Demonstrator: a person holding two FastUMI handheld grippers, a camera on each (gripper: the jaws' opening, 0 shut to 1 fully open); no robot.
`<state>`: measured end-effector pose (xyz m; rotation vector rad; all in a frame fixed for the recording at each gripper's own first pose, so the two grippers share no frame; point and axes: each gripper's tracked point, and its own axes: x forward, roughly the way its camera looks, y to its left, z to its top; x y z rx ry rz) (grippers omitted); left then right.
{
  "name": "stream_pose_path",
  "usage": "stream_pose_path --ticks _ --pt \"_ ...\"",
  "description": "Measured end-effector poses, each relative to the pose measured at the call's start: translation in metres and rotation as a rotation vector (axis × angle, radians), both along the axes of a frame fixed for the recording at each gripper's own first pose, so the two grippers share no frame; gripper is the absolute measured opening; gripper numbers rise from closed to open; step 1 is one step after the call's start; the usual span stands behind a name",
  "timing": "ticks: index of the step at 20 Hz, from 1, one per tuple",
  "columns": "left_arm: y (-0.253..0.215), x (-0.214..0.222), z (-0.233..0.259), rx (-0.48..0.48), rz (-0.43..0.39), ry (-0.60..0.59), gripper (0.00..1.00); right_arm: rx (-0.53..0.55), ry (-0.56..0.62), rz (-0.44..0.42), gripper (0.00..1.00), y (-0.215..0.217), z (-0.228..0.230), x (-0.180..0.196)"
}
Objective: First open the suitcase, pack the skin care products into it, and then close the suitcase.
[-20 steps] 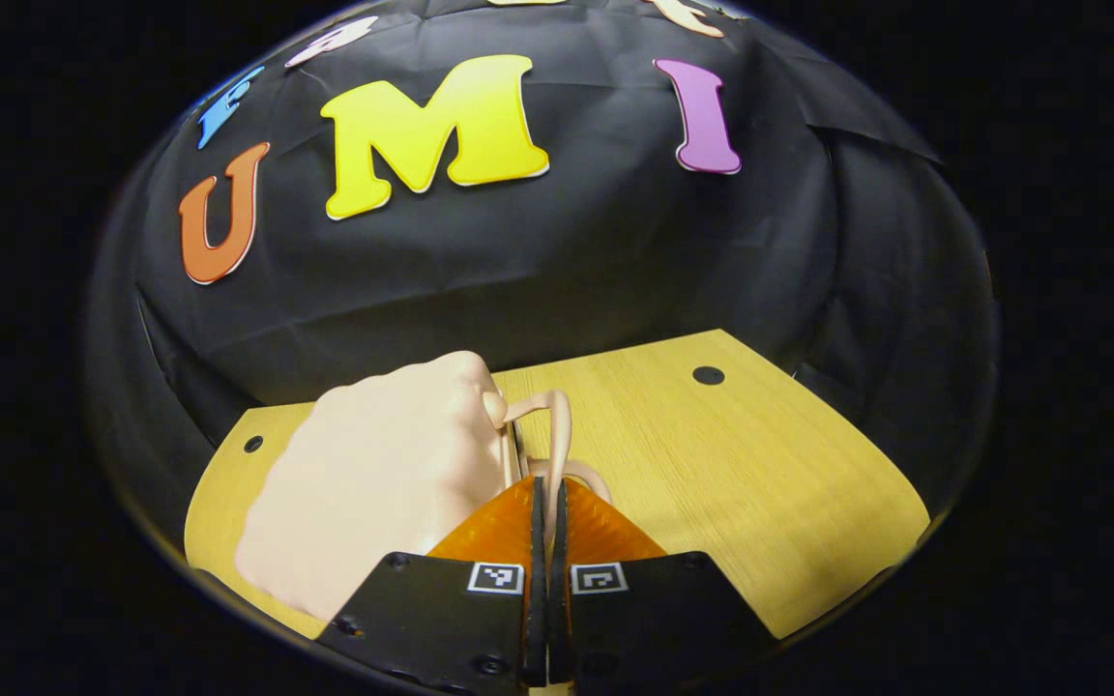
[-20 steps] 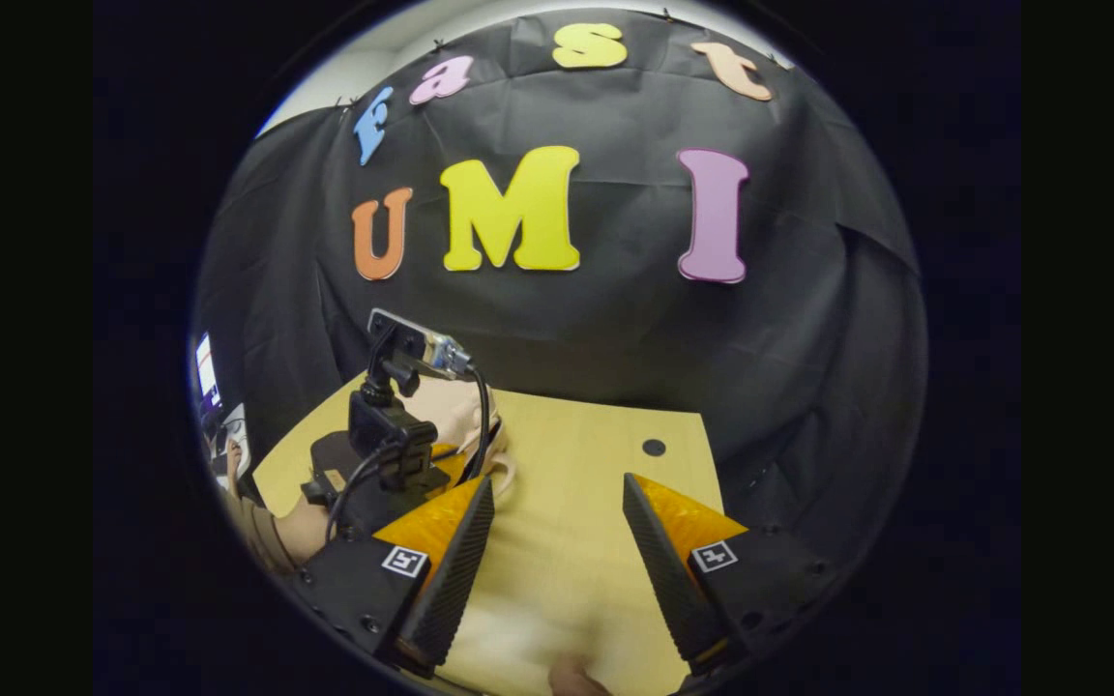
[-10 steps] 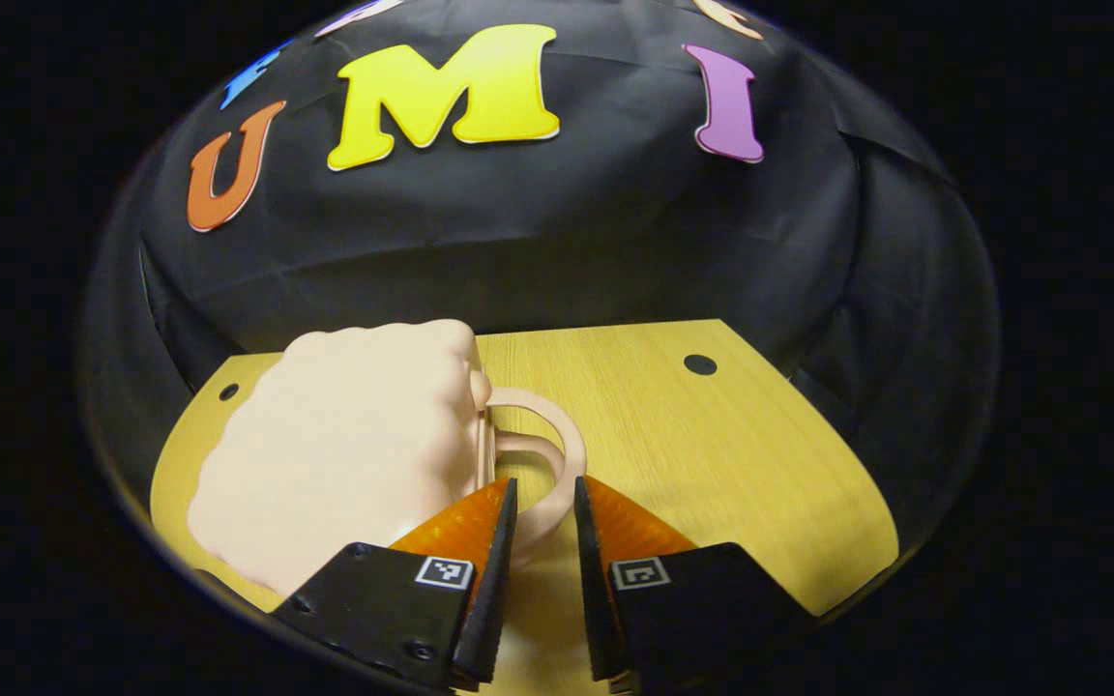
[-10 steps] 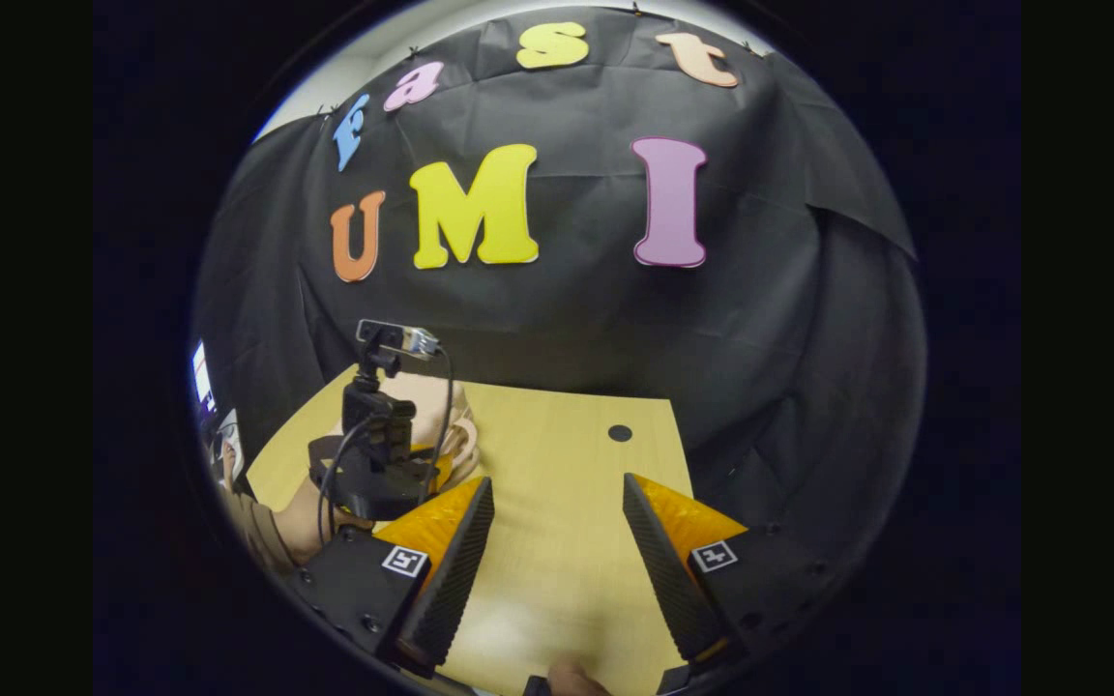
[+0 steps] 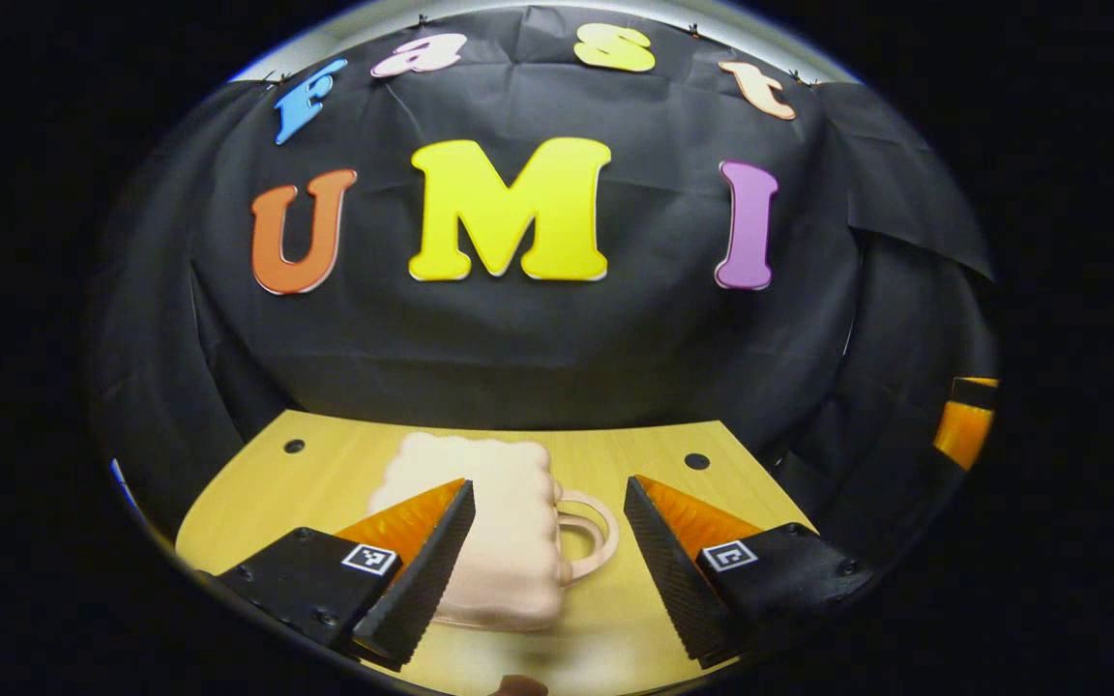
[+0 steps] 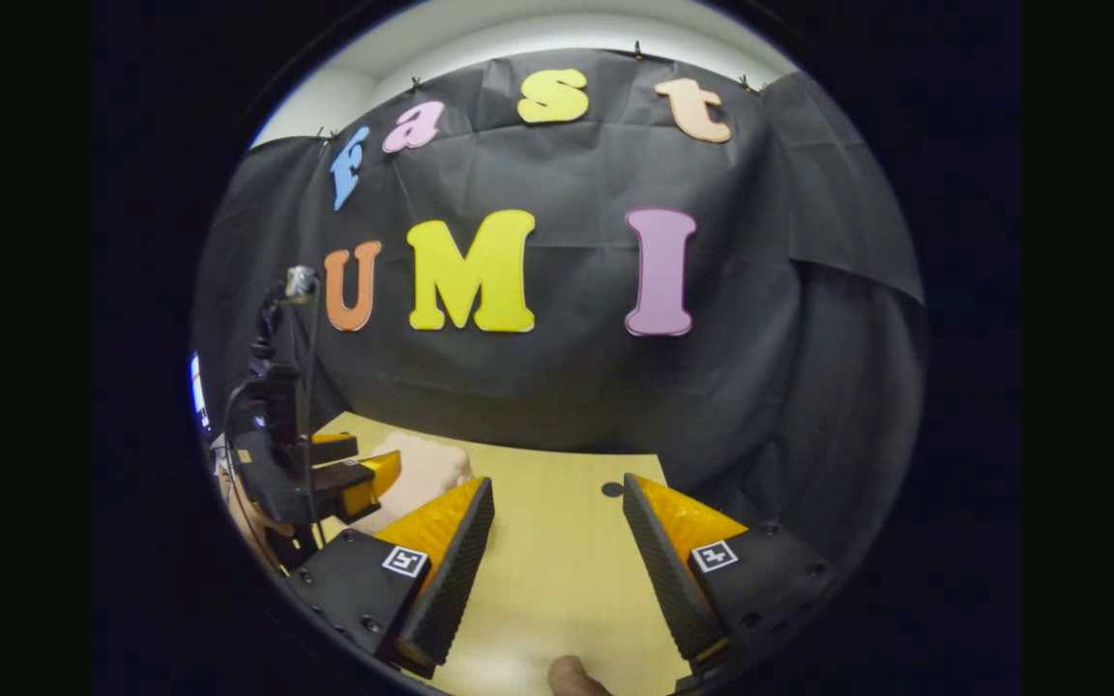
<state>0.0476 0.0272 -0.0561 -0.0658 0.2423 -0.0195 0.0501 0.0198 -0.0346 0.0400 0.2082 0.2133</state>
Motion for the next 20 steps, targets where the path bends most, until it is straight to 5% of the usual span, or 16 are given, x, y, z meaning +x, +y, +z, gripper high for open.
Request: stream_pose_path --ticks 5,11,20 --pt "0.063 -0.067 0.044 0.017 0.051 -0.049 0.98 -0.005 -0.072 0.024 0.8 0.067 0.026 -0.02" --pt "0.096 -0.123 0.087 0.043 0.022 -0.184 0.96 -0.004 -0.084 0.079 0.8 0.148 0.033 -0.046" --pt "0.14 -0.124 0.1 0.05 0.01 -0.228 0.96 0.002 -0.144 0.064 0.79 0.206 0.059 -0.066"
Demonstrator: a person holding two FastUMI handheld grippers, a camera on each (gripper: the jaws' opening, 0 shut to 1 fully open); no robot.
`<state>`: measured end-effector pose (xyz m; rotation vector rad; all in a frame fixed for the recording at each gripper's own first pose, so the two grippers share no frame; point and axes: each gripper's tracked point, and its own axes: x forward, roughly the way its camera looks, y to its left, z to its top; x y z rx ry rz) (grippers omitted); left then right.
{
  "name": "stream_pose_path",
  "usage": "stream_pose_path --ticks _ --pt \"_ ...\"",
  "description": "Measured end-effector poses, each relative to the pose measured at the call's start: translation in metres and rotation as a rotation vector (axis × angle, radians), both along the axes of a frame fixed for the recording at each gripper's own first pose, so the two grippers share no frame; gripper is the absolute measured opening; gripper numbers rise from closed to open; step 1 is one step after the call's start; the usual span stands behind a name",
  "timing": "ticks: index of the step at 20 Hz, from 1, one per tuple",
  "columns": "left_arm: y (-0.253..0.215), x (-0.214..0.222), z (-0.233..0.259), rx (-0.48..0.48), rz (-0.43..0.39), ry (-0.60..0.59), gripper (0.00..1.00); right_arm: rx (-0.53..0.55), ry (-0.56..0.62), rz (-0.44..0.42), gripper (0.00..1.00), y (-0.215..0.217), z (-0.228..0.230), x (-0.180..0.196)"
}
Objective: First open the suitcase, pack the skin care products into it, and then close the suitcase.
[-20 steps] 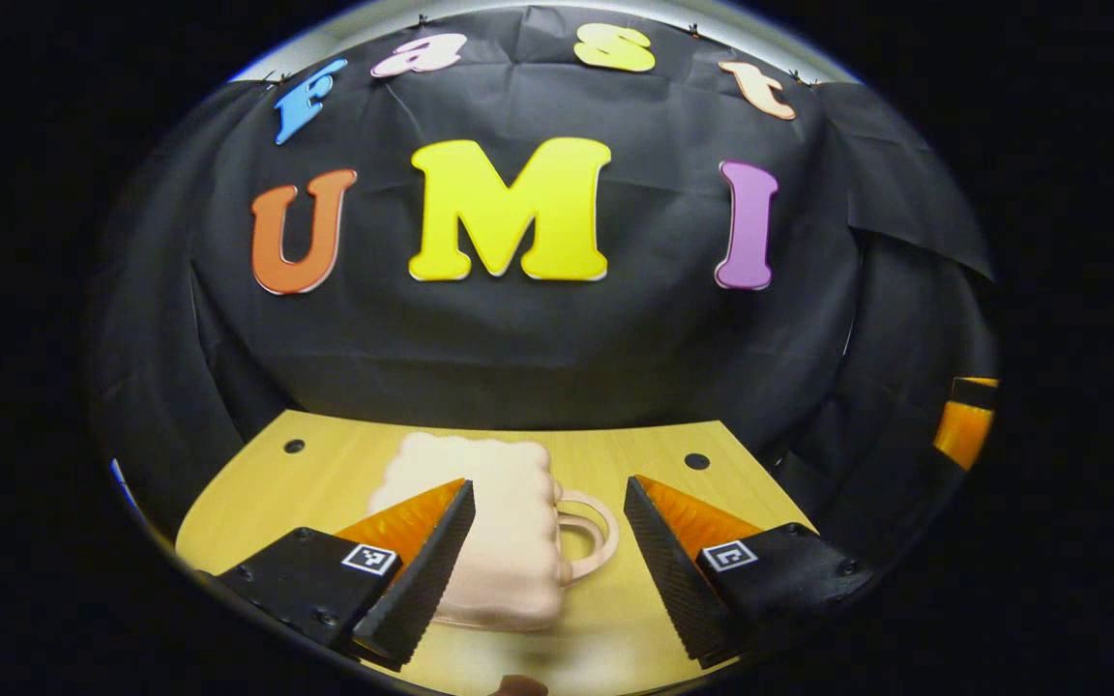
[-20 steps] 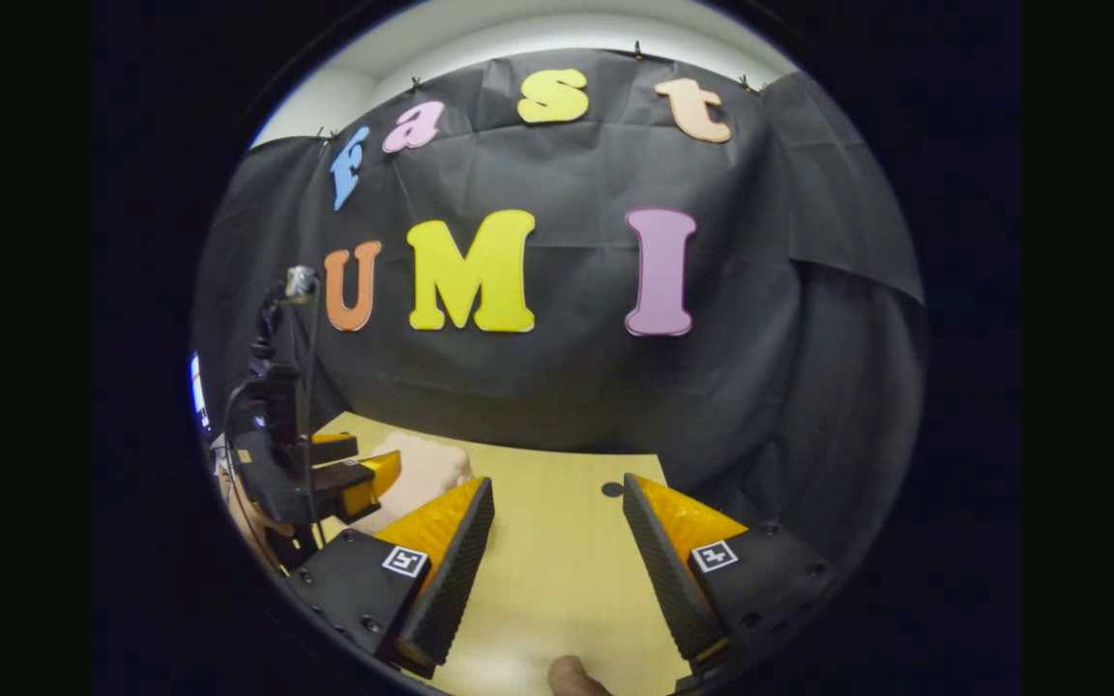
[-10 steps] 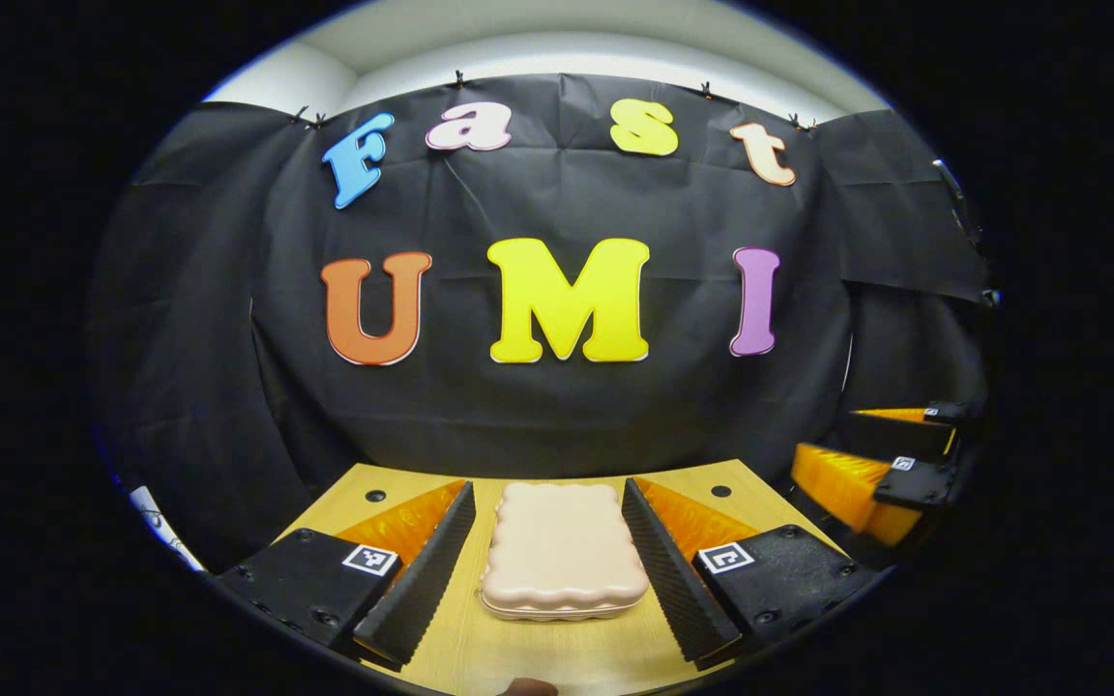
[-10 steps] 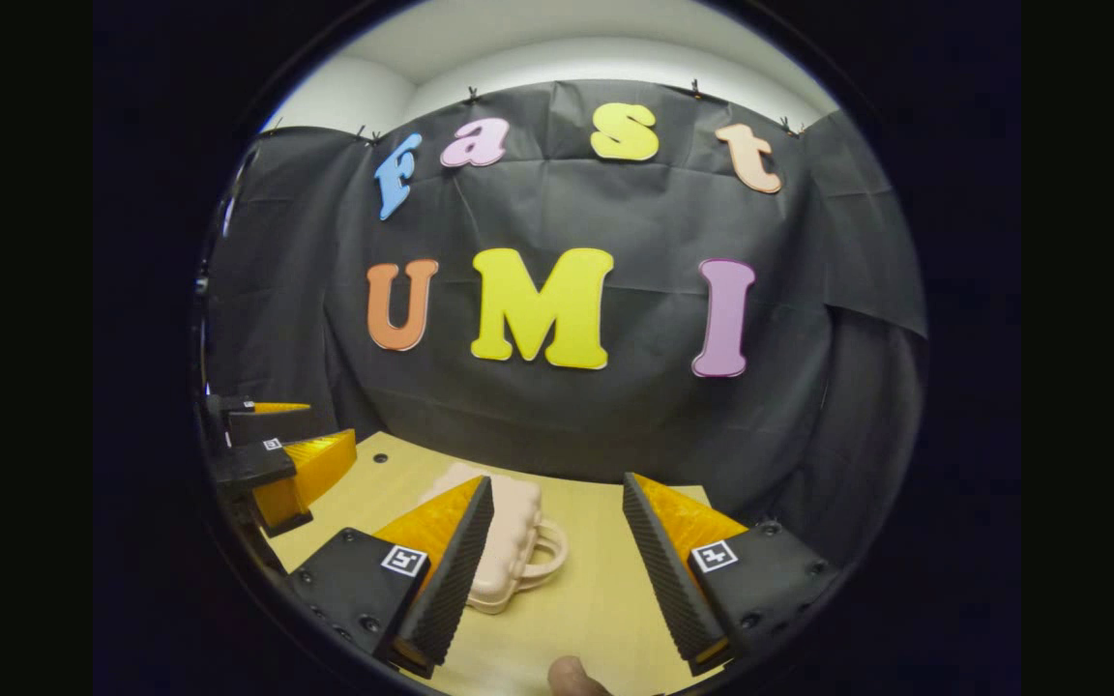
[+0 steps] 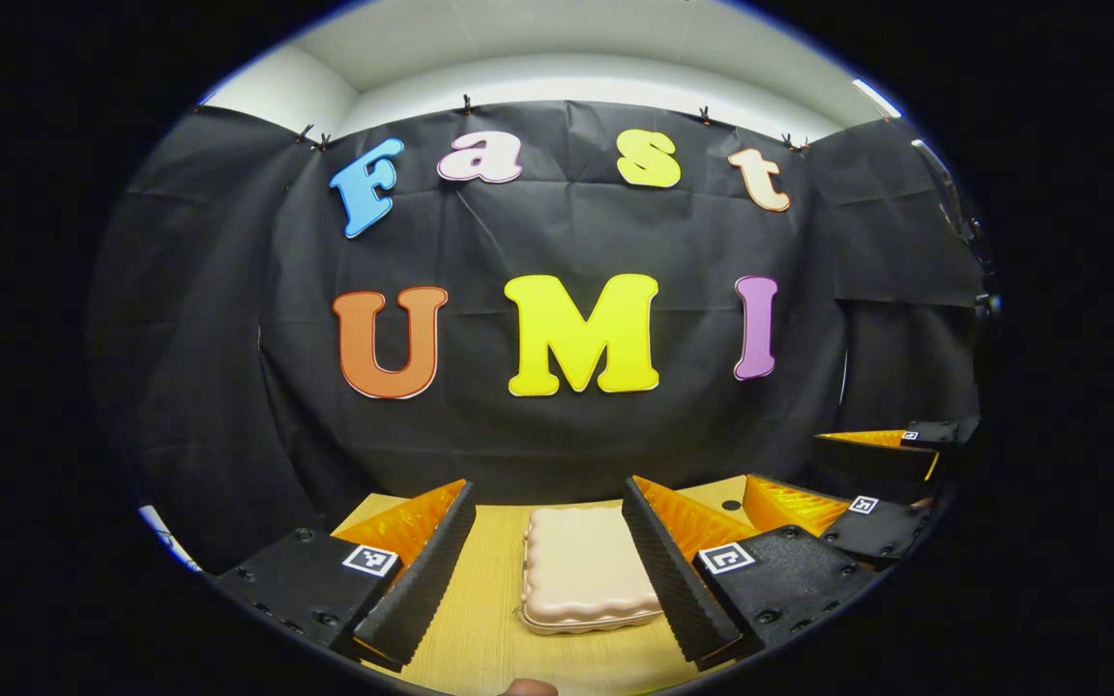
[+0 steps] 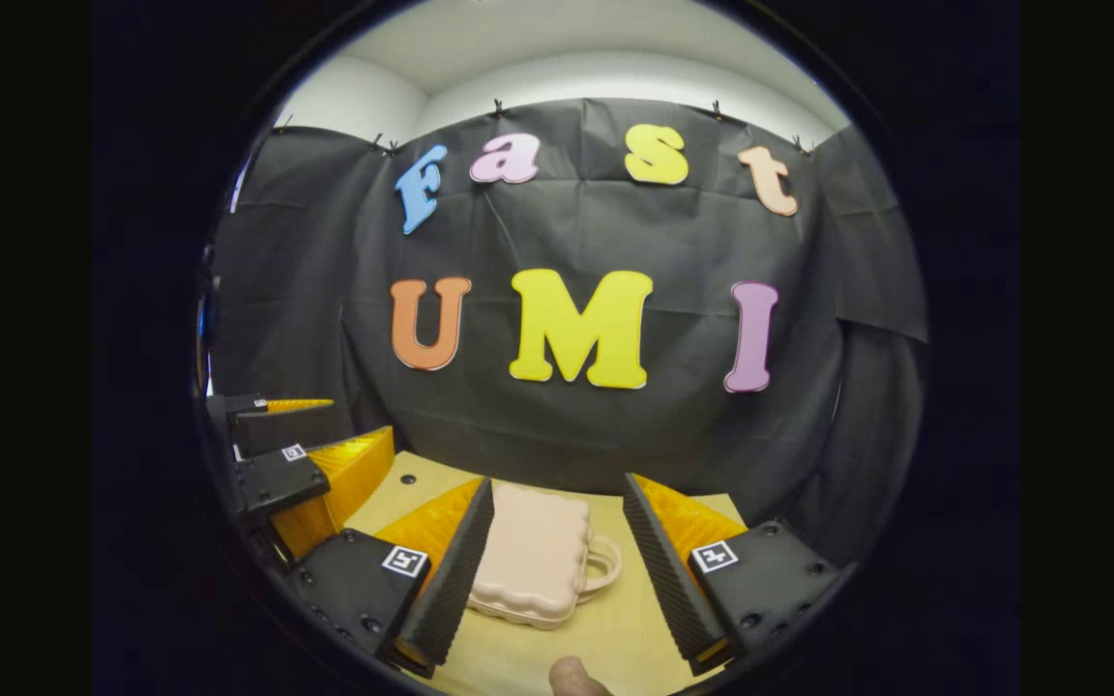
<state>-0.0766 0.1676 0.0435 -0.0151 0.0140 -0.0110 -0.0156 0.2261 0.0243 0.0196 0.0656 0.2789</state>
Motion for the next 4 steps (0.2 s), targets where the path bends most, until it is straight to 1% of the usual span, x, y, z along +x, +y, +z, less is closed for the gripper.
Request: stream_pose_path --ticks 3,4 --pt "0.0086 0.004 -0.0045 -0.014 -0.016 0.009 0.97 -0.002 -0.001 -0.018 0.81 0.0047 0.0031 0.0036" --pt "0.011 0.0056 -0.0074 -0.023 -0.021 0.015 0.89 -0.003 0.004 -0.024 0.81 0.0053 0.0028 0.0036"
